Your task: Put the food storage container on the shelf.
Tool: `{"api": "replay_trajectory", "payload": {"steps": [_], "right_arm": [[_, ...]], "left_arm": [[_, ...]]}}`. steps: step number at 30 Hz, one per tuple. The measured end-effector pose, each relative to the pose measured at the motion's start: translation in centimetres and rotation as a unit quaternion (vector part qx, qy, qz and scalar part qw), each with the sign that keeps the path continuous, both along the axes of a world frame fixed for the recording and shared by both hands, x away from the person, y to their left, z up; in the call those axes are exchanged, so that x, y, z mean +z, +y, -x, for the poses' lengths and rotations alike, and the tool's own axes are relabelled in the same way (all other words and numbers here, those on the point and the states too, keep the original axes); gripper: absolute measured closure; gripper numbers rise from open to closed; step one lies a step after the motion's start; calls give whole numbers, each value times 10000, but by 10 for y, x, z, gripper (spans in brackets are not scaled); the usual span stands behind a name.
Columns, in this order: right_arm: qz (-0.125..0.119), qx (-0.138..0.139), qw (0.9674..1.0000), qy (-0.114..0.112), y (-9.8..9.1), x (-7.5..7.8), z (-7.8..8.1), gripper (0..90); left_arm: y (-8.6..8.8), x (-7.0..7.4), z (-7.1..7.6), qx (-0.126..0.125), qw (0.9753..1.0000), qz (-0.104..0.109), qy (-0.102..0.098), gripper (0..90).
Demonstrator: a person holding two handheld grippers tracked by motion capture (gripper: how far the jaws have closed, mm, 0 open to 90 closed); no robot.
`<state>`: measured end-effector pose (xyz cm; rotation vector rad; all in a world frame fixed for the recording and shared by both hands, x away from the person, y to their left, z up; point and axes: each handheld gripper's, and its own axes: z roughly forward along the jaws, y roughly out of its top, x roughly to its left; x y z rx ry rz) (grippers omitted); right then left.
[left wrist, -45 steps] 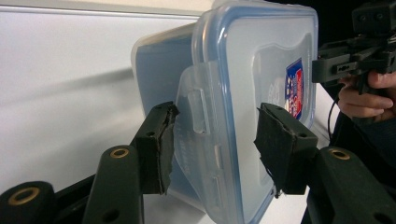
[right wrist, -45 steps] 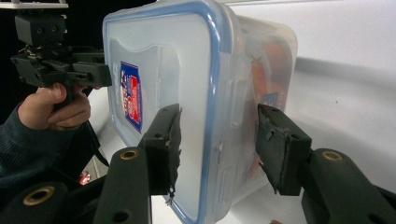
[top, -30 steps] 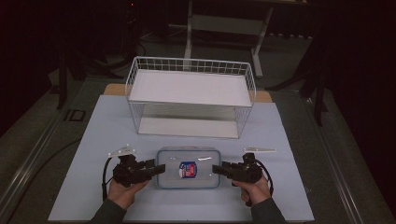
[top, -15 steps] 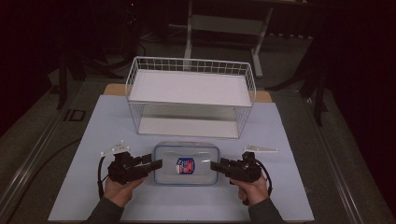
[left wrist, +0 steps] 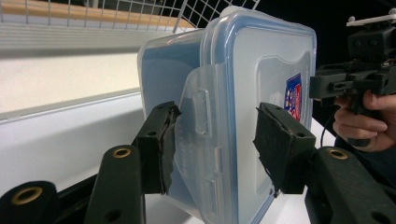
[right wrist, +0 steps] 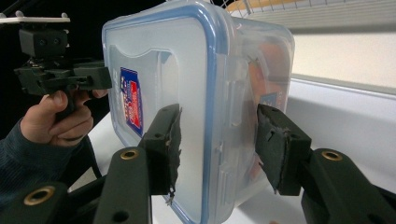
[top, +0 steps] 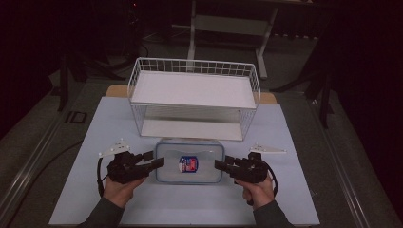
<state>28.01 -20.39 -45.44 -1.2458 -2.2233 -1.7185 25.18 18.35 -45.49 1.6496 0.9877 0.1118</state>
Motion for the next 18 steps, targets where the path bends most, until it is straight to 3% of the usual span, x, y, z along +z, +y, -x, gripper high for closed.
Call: {"api": "replay_trajectory", "payload": {"steps": [18], "right_arm": [[-9, -59, 9983, -582, 4, 32, -8, 515]], "left_arm": [[4, 30, -11, 0, 9992, 54, -402, 490]]}}
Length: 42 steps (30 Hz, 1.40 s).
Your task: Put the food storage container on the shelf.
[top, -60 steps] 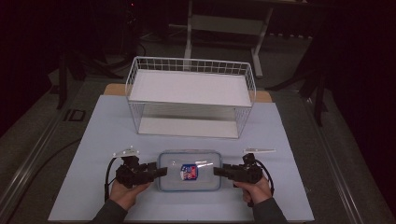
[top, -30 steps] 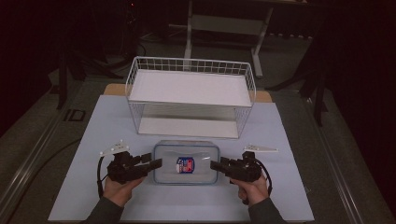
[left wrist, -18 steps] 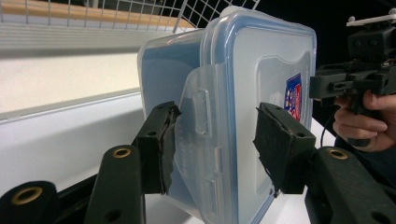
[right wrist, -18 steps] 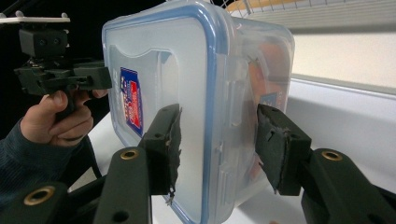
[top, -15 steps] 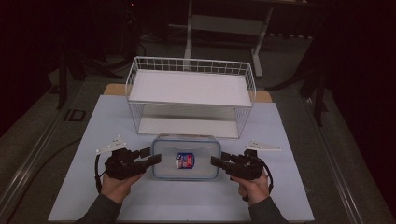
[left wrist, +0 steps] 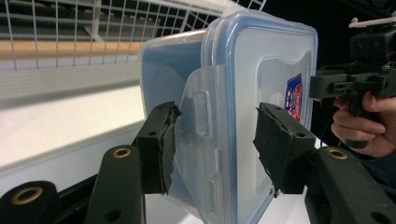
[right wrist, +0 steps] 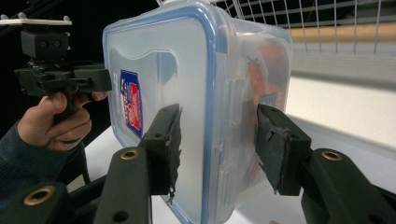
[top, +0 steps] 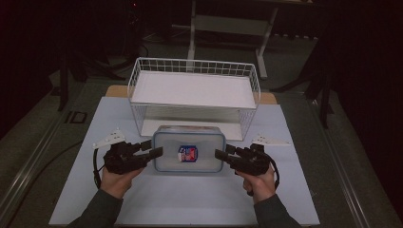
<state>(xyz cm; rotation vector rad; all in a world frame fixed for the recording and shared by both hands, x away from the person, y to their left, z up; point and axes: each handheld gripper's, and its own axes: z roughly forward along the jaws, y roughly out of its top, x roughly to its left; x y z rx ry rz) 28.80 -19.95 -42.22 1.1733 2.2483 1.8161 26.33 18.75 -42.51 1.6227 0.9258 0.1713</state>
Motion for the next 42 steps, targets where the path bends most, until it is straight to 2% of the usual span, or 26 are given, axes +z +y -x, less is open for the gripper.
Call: {"api": "replay_trajectory", "payload": {"steps": [7, 16, 24, 42], "right_arm": [[-10, 2, 9997, -250, 0, 14, -3, 515], [-14, -4, 9991, -413, -1, 21, -2, 516], [-30, -8, 9985, -542, -1, 30, -5, 516], [-112, -9, 9961, -875, 0, 58, -18, 516]], "left_arm": [[0, 9, -1, 13, 9999, 29, -158, 490], [-1, 14, 0, 33, 9996, 72, -274, 490], [-2, 24, -3, 25, 9992, 35, -402, 490], [-1, 57, -17, 63, 9969, -10, -784, 490]]}}
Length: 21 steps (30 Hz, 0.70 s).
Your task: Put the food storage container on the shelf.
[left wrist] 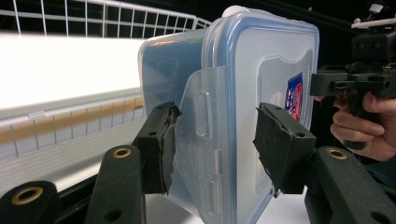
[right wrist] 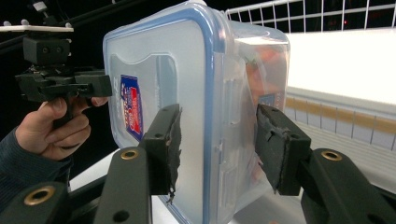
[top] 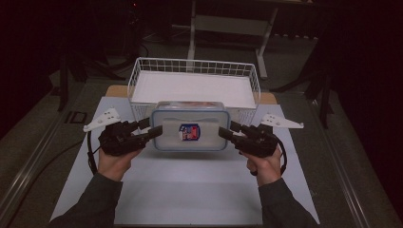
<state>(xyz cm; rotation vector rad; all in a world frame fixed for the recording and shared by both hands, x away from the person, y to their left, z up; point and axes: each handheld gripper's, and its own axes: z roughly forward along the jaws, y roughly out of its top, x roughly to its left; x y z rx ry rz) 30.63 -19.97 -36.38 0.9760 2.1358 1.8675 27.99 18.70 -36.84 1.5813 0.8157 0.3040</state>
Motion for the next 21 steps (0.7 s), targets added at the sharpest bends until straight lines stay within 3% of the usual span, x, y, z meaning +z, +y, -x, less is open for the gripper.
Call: {"api": "replay_trajectory", "payload": {"steps": [7, 21], "right_arm": [[-61, -8, 9999, -122, -3, 10, -7, 516], [-98, -77, 9997, -208, -8, 28, -26, 516]], "left_arm": [[-3, 13, -7, 8, 9999, -17, -150, 490], [-7, 31, -30, -16, 9997, 24, -250, 490]]}}
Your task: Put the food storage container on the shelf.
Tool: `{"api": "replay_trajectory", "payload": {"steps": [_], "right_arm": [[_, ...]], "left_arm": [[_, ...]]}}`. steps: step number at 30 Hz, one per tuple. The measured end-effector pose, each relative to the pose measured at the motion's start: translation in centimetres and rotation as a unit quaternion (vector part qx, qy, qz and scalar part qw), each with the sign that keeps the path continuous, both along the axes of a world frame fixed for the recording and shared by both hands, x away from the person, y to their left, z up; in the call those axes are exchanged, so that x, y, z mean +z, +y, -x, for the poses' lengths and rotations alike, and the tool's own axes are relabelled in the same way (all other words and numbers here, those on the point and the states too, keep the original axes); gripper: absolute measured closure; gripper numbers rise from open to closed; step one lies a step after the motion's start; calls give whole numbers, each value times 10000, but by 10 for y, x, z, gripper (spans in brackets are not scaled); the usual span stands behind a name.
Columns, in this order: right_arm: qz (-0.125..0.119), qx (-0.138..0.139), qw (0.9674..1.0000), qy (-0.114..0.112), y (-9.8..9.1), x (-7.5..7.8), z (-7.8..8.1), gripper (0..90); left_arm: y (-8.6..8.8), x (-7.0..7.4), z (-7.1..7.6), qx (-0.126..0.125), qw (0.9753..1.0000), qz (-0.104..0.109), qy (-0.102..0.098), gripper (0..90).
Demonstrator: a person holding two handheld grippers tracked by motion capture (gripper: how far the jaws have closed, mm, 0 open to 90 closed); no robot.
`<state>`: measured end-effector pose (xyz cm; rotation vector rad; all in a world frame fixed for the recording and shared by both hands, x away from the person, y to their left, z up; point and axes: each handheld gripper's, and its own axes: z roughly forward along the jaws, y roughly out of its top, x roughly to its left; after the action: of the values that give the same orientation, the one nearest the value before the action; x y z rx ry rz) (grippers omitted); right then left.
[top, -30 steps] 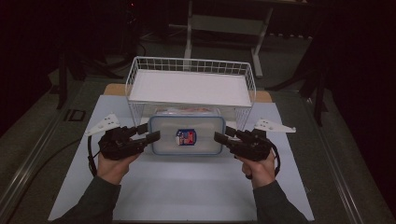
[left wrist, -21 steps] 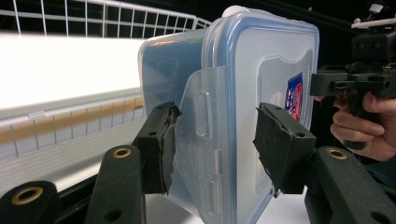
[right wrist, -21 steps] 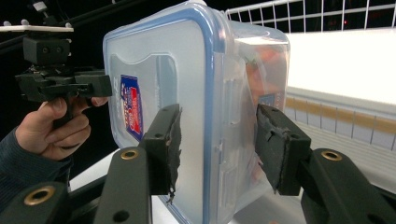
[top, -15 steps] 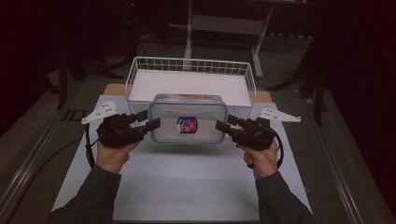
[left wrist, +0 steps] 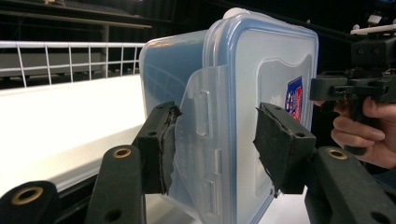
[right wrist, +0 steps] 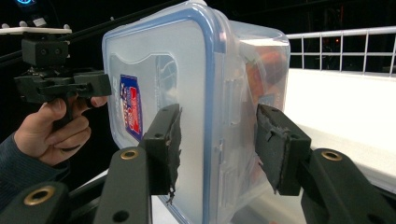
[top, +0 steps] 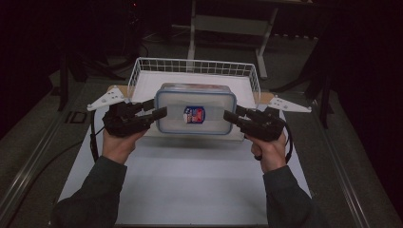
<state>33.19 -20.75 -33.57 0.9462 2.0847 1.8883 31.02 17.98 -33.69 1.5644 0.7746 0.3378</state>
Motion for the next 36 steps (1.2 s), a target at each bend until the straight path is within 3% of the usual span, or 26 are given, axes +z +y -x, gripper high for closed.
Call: {"api": "replay_trajectory", "payload": {"steps": [5, 19, 28, 36], "right_arm": [[12, -7, 10000, -63, 1, 8, -7, 516], [-154, -45, 9998, 131, 0, 8, -37, 514], [-137, -45, 9999, 34, 2, 20, -53, 514], [-183, -176, 9995, 197, 7, 20, -72, 513]], "left_arm": [[1, 7, -8, -3, 10000, 32, -27, 490], [-1, 13, -36, 144, 9998, 155, 43, 491], [1, 18, -51, 171, 9996, 206, 89, 490], [4, 12, -73, 253, 9987, 372, 251, 489]]}}
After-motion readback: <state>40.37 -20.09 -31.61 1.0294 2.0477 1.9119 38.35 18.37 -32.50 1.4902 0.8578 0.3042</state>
